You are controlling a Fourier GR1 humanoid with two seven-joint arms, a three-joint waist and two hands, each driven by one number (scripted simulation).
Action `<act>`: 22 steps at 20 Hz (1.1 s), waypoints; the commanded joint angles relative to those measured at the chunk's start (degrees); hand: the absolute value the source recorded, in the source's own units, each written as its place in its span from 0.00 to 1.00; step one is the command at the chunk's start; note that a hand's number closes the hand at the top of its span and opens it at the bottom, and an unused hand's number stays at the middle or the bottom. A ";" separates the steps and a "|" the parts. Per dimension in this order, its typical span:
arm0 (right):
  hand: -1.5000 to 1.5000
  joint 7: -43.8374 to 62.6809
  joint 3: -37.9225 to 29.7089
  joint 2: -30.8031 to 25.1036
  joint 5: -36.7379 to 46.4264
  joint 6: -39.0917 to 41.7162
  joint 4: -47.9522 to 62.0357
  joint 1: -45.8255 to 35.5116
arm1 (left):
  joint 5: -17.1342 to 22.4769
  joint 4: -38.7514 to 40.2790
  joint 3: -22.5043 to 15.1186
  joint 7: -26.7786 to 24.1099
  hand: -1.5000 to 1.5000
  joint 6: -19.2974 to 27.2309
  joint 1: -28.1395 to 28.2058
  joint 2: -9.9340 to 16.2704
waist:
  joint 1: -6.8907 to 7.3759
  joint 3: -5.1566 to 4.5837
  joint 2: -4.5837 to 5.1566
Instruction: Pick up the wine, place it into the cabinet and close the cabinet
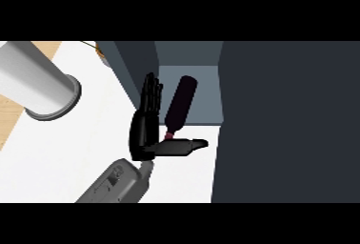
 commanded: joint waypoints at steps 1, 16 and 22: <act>0.00 2.54 2.94 -0.66 -0.09 -0.15 -11.70 5.26 | -2.16 -10.54 -3.84 0.87 0.00 1.54 7.95 2.11 | -0.54 0.01 0.13; 1.00 8.96 15.70 -10.90 -6.59 10.79 -13.20 6.09 | -3.03 -28.95 -4.28 -2.65 0.00 -0.73 27.93 15.03 | -0.33 -0.09 0.20; 1.00 8.40 23.21 -7.35 1.96 8.56 -10.69 1.62 | -3.01 -36.68 -4.25 -5.03 0.00 -2.27 37.39 20.63 | 0.65 -0.27 -0.03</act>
